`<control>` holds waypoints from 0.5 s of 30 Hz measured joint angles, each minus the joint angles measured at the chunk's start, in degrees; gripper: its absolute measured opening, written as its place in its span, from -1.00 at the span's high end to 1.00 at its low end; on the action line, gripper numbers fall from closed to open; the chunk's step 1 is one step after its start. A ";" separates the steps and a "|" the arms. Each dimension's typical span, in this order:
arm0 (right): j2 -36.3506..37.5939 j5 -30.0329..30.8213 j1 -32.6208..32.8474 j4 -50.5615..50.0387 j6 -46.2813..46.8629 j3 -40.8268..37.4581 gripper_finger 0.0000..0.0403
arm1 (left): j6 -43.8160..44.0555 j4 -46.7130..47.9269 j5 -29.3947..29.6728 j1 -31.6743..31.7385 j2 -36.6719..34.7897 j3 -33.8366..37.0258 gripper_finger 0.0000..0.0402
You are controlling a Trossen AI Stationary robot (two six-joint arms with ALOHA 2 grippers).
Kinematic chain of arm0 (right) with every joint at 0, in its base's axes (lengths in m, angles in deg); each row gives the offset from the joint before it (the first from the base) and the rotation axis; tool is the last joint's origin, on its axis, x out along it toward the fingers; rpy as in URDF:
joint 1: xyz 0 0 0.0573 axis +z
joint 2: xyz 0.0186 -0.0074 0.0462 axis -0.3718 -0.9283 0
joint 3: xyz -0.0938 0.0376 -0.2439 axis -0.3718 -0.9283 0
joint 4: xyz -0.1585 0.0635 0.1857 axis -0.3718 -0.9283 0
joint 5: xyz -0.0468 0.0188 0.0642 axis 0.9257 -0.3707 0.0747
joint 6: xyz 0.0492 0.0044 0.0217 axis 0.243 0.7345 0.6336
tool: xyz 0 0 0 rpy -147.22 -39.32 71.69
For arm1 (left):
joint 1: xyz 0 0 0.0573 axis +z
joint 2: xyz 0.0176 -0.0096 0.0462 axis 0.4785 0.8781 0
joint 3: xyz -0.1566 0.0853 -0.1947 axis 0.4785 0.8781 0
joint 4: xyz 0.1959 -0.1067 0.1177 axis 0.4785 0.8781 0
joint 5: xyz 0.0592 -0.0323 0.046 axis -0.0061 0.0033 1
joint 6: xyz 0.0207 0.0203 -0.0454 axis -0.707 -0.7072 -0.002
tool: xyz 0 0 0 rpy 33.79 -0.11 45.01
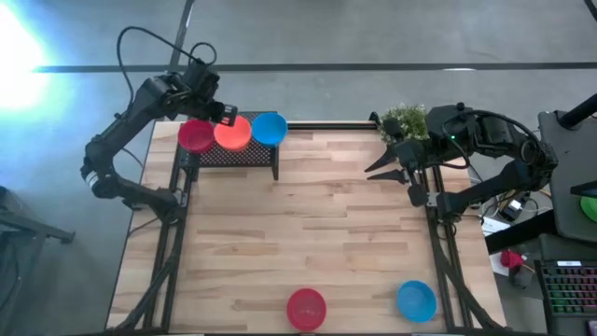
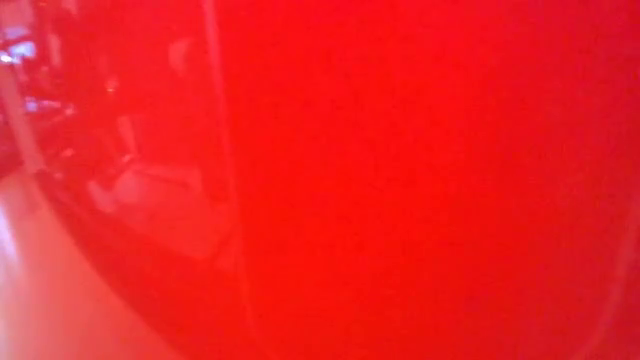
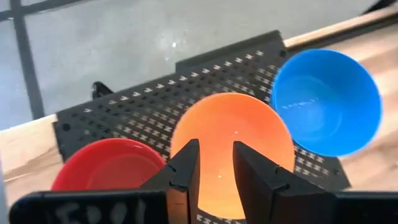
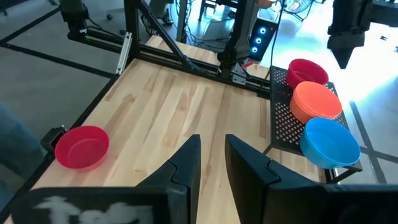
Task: Pick & Place Mini bowls
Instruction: Stack the blue bowl on top of the blue bowls on the shelf
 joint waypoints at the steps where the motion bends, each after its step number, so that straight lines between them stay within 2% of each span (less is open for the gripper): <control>1: 0.00 -0.01 0.00 -0.01 0.06 0.00 0.66 | -0.06 -0.03 -1.15 -0.07 -0.02 0.03 0.57; 6: 0.04 -0.03 -0.01 -0.12 3.29 0.00 0.66 | -4.54 -0.94 -3.04 -2.55 -1.64 -1.30 0.70; 11: 0.07 -0.10 0.00 -1.54 10.50 0.00 0.66 | -10.75 -4.60 -0.73 -8.96 -5.09 -2.16 0.87; 15: 0.07 -0.15 0.00 -7.67 18.16 0.00 0.66 | -14.02 -7.41 -0.31 -14.79 -8.86 -1.98 0.98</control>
